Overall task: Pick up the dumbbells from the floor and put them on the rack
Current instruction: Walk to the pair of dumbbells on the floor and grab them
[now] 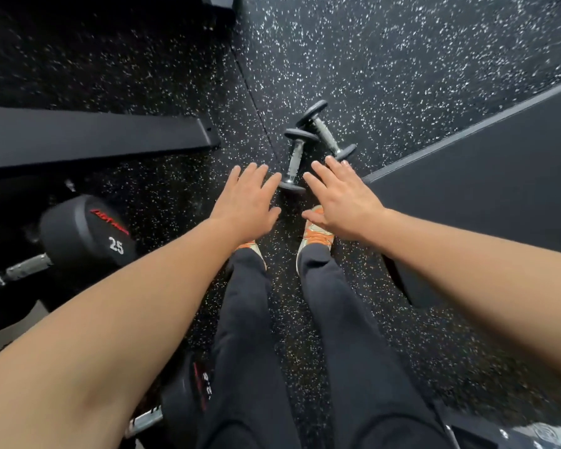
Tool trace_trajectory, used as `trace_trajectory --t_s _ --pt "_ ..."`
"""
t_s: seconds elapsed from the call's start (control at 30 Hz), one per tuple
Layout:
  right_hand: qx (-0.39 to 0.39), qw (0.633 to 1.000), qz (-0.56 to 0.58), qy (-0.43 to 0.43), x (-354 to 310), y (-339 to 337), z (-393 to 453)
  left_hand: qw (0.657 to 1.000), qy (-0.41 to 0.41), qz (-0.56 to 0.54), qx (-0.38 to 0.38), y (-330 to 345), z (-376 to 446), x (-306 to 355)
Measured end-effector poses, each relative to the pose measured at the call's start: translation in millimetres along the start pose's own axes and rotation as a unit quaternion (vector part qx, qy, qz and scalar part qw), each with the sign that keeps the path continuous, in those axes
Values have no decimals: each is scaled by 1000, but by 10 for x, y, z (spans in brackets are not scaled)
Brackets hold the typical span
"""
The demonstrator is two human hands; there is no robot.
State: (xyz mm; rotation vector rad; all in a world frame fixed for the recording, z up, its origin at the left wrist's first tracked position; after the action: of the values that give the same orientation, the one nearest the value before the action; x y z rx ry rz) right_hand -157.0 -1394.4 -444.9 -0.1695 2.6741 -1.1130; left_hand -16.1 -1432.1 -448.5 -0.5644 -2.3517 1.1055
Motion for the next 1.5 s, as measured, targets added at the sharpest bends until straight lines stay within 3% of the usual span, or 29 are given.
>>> trace_trajectory --t_s 0.43,0.7,0.93,1.1,1.2,1.43,1.5 --pt "-29 999 1 33 544 341 1108 998 -10 -64 7 770 1073 -256" --pt "-70 996 -32 53 939 744 1763 985 -77 -155 9 1387 1756 -434" --pt "-133 985 -76 75 1311 1250 2172 917 -154 -367 26 1983 2296 -568" --pt "-158 980 -80 89 1464 1536 2392 830 -272 -486 25 2465 2553 -648" --pt "-166 979 -81 89 1507 1654 2507 789 -297 -537 1 2759 2690 -631" --pt "-166 979 -75 93 1635 1795 2661 742 -328 -585 0 3065 2952 -672" --pt "-165 979 -65 100 1676 1831 2673 750 -333 -572 -4 3092 2981 -665"
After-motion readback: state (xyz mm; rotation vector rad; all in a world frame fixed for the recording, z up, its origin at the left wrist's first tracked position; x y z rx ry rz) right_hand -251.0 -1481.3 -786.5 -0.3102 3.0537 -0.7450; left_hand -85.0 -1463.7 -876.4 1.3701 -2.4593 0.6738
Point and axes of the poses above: each hand's wrist, its own z-axis towards the middle knuckle, its own y-axis out of the palm, x = y × z, the point moved 8 cm from there along z, towards the middle knuckle, and after that the axes turned 3 degrees about -z, right-handed, at the moved point
